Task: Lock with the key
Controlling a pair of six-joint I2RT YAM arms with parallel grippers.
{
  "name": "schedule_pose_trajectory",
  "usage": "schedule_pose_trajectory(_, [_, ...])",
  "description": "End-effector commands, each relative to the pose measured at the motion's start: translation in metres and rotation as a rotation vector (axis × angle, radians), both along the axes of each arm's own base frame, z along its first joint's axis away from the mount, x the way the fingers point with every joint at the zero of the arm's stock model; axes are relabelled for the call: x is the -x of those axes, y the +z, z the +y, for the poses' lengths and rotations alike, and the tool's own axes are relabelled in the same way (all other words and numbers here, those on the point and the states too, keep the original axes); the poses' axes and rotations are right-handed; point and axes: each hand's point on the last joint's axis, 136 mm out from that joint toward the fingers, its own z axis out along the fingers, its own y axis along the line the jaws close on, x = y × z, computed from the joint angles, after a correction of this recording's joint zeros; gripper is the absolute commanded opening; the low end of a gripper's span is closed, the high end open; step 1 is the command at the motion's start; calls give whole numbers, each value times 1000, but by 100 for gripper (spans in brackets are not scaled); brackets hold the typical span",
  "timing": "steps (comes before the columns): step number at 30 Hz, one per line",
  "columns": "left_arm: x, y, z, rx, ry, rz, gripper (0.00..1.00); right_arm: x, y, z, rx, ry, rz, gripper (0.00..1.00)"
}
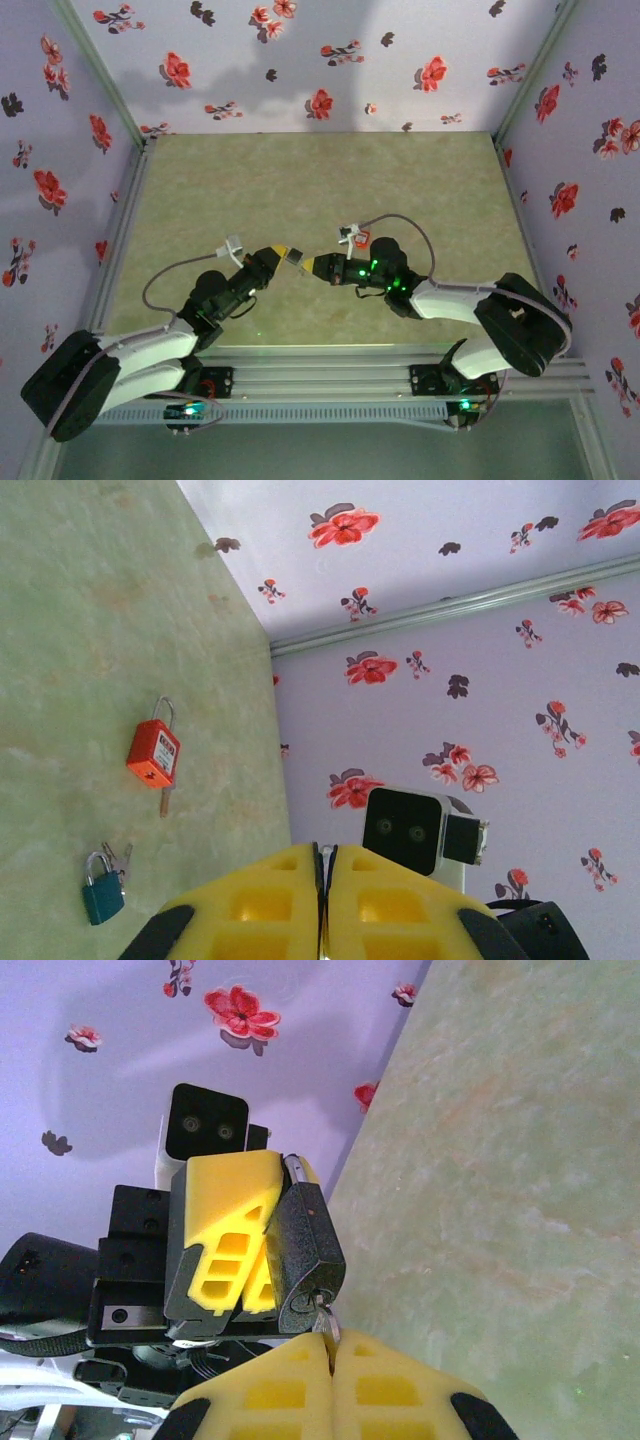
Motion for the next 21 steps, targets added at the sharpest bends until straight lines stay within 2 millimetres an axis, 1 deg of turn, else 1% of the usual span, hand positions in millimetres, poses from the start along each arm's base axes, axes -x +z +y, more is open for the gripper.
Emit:
schedule_pose_trajectory(1, [-4, 12, 11, 13, 63, -51, 0, 3, 9, -2, -21, 9, -22, 0])
schedule_pose_trajectory(12, [-5, 19, 22, 14, 105, -67, 0, 8, 8, 1, -23, 44, -6, 0])
schedule_pose_trajectory(14, [-5, 17, 27, 13, 125, -64, 0, 9, 10, 2, -25, 50, -6, 0])
schedule_pose_trajectory(21, [-5, 22, 37, 8, 160, -74, 0, 10, 9, 2, -25, 60, -2, 0])
